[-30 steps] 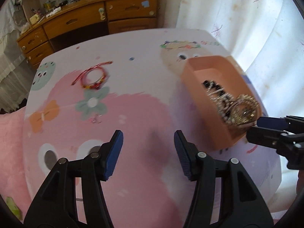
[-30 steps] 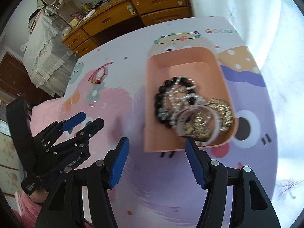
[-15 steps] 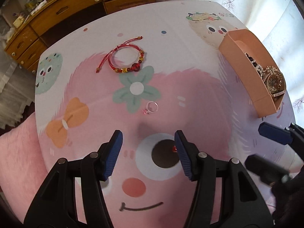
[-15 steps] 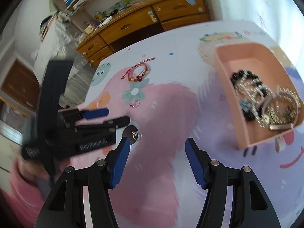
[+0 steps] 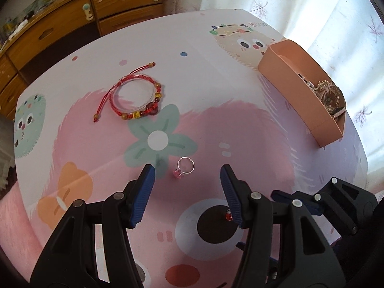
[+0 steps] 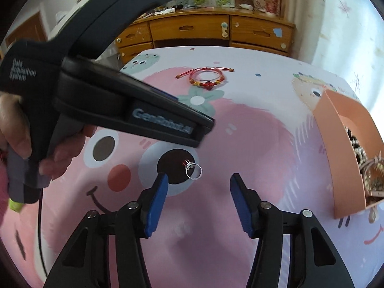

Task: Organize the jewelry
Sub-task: 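Grasp the small ring with the right tool, then lower ring into box with right tool while left tool drops flower earring there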

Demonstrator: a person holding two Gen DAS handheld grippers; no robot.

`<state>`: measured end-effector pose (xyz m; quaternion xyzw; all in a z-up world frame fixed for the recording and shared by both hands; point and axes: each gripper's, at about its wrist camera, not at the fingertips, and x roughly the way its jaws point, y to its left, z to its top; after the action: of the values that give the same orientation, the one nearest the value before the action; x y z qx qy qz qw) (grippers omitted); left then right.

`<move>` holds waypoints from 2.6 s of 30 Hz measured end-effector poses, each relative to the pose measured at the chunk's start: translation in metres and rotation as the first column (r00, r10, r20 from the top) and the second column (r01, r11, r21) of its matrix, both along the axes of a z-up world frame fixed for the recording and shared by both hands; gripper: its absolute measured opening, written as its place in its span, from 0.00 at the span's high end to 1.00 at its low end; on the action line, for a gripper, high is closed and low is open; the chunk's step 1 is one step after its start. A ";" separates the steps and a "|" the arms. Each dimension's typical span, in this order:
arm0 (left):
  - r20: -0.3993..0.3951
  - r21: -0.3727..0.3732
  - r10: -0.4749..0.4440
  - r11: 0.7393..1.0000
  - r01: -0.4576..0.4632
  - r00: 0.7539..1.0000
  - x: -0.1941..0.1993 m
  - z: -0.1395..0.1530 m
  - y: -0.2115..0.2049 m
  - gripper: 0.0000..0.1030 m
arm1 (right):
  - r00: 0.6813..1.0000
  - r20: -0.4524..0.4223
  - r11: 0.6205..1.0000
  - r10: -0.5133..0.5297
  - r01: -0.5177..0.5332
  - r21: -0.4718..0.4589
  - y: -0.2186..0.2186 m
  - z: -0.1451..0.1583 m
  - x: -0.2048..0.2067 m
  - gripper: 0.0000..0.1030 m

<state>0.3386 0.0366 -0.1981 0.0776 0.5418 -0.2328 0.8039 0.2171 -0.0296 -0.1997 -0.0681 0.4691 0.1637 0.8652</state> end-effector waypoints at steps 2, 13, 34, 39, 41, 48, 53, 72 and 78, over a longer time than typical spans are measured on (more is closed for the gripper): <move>0.012 -0.001 -0.025 1.000 0.025 1.000 -0.001 -0.003 -0.002 0.48 | 1.000 0.006 1.000 0.011 -0.011 -0.019 0.008 -0.004 0.000 0.55; 0.067 -0.027 -0.068 0.997 0.069 0.995 -0.004 -0.010 -0.003 0.69 | 0.999 -0.002 0.997 0.032 -0.032 -0.065 0.024 -0.011 0.009 0.71; 0.071 -0.076 -0.030 0.997 0.035 0.997 -0.010 -0.008 0.020 0.93 | 0.996 -0.021 0.991 0.084 -0.085 -0.102 0.030 -0.006 0.016 0.91; 0.075 -0.108 0.002 0.994 0.006 0.997 -0.011 0.002 0.026 0.93 | 0.997 -0.043 0.997 0.069 -0.070 -0.018 0.021 0.004 0.016 0.91; 0.079 -0.118 0.020 0.993 -0.010 0.997 -0.011 0.006 0.028 0.93 | 0.997 -0.048 0.998 0.061 -0.060 0.031 0.016 0.010 0.014 0.91; 0.099 -0.215 0.093 0.974 -0.070 0.991 -0.016 0.030 0.040 0.93 | 0.998 -0.059 0.982 0.020 -0.009 0.187 -0.009 0.034 0.016 0.91; 0.144 -0.328 0.132 0.941 -0.079 0.981 -0.025 0.058 0.042 0.93 | 1.000 -0.024 0.966 -0.003 0.010 0.257 -0.036 0.054 0.018 0.91; 0.175 -0.348 0.155 0.934 -0.086 0.972 -0.056 0.119 -0.097 0.93 | 0.997 0.050 0.943 -0.063 0.043 0.329 -0.219 0.141 -0.011 0.90; 0.147 -0.358 0.137 0.931 -0.076 0.980 -0.066 0.118 -0.145 0.93 | 0.993 0.014 0.949 -0.114 0.105 0.299 -0.282 0.143 -0.012 0.90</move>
<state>0.2728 -0.1082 -0.0798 -0.0770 0.4248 -0.2742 0.8593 0.2052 -0.3115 -0.0564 0.0864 0.4286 0.1831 0.8805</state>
